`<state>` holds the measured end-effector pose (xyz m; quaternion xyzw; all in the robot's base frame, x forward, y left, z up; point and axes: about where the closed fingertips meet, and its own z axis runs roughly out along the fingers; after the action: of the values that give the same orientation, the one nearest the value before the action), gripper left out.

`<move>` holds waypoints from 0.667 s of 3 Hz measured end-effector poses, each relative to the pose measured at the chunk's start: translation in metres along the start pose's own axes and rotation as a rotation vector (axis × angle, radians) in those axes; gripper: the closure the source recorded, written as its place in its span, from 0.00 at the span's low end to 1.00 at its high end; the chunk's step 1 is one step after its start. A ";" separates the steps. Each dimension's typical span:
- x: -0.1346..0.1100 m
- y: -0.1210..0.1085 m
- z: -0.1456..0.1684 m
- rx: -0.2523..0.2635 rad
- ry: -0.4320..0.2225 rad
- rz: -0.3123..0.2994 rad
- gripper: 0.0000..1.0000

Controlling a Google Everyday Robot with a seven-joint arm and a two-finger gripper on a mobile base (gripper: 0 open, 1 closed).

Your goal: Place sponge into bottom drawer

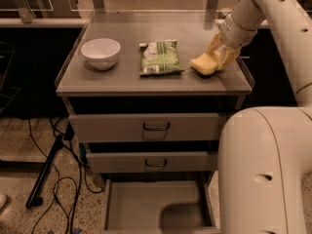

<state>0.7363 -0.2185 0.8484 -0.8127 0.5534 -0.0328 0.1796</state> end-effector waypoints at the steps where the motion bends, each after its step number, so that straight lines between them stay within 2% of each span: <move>1: -0.003 0.001 -0.023 0.010 0.010 0.009 1.00; 2: -0.002 -0.004 -0.018 0.027 0.015 0.010 1.00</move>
Offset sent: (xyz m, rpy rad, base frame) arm -0.0292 -0.0149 0.0450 -0.0029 0.0231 -0.0112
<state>0.7349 -0.2203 0.8673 -0.8071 0.5583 -0.0457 0.1866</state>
